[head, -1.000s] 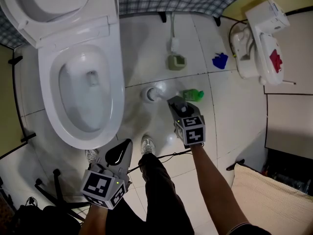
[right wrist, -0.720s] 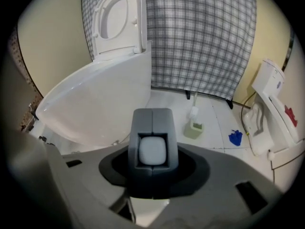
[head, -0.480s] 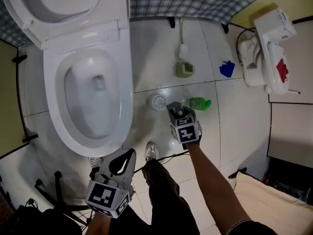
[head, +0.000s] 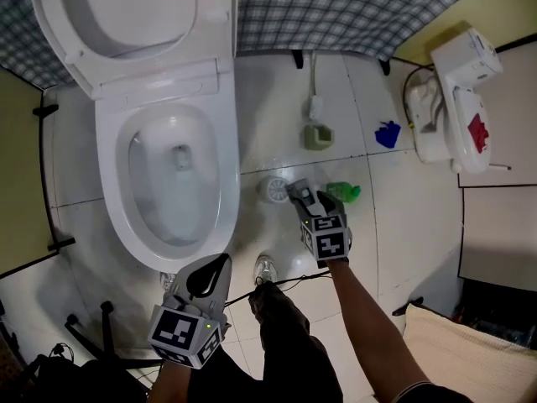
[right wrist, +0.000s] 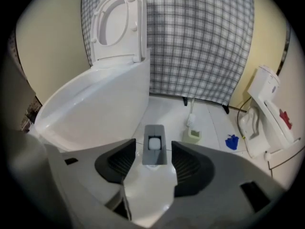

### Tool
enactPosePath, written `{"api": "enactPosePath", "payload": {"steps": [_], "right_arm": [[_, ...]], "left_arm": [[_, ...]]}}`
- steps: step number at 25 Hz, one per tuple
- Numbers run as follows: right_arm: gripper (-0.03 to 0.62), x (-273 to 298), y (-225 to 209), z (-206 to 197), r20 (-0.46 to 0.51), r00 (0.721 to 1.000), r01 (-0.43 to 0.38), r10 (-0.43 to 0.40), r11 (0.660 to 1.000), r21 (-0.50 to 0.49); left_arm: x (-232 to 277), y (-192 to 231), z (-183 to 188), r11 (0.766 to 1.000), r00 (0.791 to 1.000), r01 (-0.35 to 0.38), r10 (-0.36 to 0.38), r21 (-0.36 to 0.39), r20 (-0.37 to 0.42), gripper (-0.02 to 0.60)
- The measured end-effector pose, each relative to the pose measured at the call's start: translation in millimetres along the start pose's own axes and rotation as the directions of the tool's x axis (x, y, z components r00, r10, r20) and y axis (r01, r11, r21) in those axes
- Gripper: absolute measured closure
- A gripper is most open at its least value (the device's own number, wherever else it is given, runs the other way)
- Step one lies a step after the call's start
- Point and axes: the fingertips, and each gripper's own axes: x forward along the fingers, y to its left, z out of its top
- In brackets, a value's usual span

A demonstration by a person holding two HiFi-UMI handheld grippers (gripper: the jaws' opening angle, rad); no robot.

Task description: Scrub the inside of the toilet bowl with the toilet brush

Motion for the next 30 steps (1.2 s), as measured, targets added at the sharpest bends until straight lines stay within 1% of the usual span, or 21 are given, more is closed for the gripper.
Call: {"api": "enactPosePath", "payload": {"steps": [2, 4, 6, 8, 9, 11, 12, 13, 14, 16, 19, 21, 22, 24, 26, 30], "right_arm": [[0.342, -28, 5, 19, 0.037, 0.999, 0.000, 0.000, 1.000, 0.019], [0.342, -63, 18, 42, 0.081, 0.996, -0.023, 0.021, 0.999, 0.025], [0.342, -105, 38, 67, 0.146, 0.987, -0.079, 0.072, 0.996, 0.041], [0.345, -150, 58, 102, 0.241, 0.960, -0.166, 0.142, 0.983, 0.083], [0.376, -175, 68, 122, 0.294, 0.939, -0.217, 0.176, 0.969, 0.113], [0.401, -228, 89, 160, 0.398, 0.887, -0.317, 0.234, 0.936, 0.156], [0.441, -254, 100, 180, 0.445, 0.858, -0.356, 0.258, 0.922, 0.151], [0.463, -280, 112, 199, 0.488, 0.827, -0.383, 0.279, 0.915, 0.126], [0.479, -306, 122, 218, 0.526, 0.796, -0.399, 0.298, 0.913, 0.087], [0.564, -357, 140, 250, 0.589, 0.738, -0.412, 0.330, 0.911, 0.005], [0.560, -420, 162, 283, 0.650, 0.664, -0.435, 0.368, 0.898, -0.064], [0.574, -450, 173, 302, 0.678, 0.620, -0.452, 0.394, 0.886, -0.101], [0.591, -463, 179, 311, 0.687, 0.601, -0.462, 0.409, 0.879, -0.119], [0.591, -485, 189, 320, 0.693, 0.571, -0.486, 0.440, 0.861, -0.146], [0.591, -502, 198, 329, 0.699, 0.546, -0.497, 0.462, 0.850, -0.174], [0.591, -529, 211, 350, 0.712, 0.502, -0.487, 0.491, 0.841, -0.237]], "left_arm": [[-12, 4, 22, 1.000, 1.000, -0.011, 0.011, 0.008, 0.028, 0.580], [-26, 3, 44, 1.000, 0.998, -0.019, 0.018, 0.010, 0.057, 0.580], [-44, -5, 66, 0.999, 0.997, -0.015, 0.013, 0.028, 0.080, 0.580], [-62, -14, 93, 0.998, 0.994, -0.007, 0.000, 0.065, 0.106, 0.580], [-71, -20, 107, 0.996, 0.993, -0.002, -0.008, 0.086, 0.117, 0.580], [-95, -29, 131, 0.993, 0.991, 0.003, -0.020, 0.120, 0.135, 0.580], [-109, -33, 144, 0.991, 0.989, 0.000, -0.020, 0.134, 0.149, 0.580], [-124, -36, 158, 0.989, 0.986, -0.007, -0.018, 0.148, 0.167, 0.580], [-139, -39, 175, 0.987, 0.982, -0.019, -0.013, 0.162, 0.191, 0.580], [-168, -47, 209, 0.982, 0.969, -0.048, 0.001, 0.184, 0.248, 0.580], [-211, -62, 251, 0.980, 0.943, -0.084, 0.019, 0.183, 0.331, 0.580], [-236, -69, 276, 0.976, 0.924, -0.106, 0.026, 0.191, 0.380, 0.580], [-247, -72, 286, 0.974, 0.916, -0.116, 0.028, 0.197, 0.401, 0.580], [-266, -79, 297, 0.971, 0.905, -0.125, 0.028, 0.202, 0.425, 0.580], [-279, -84, 308, 0.968, 0.897, -0.127, 0.019, 0.215, 0.441, 0.580], [-296, -97, 331, 0.957, 0.885, -0.120, -0.017, 0.263, 0.466, 0.580]]}}
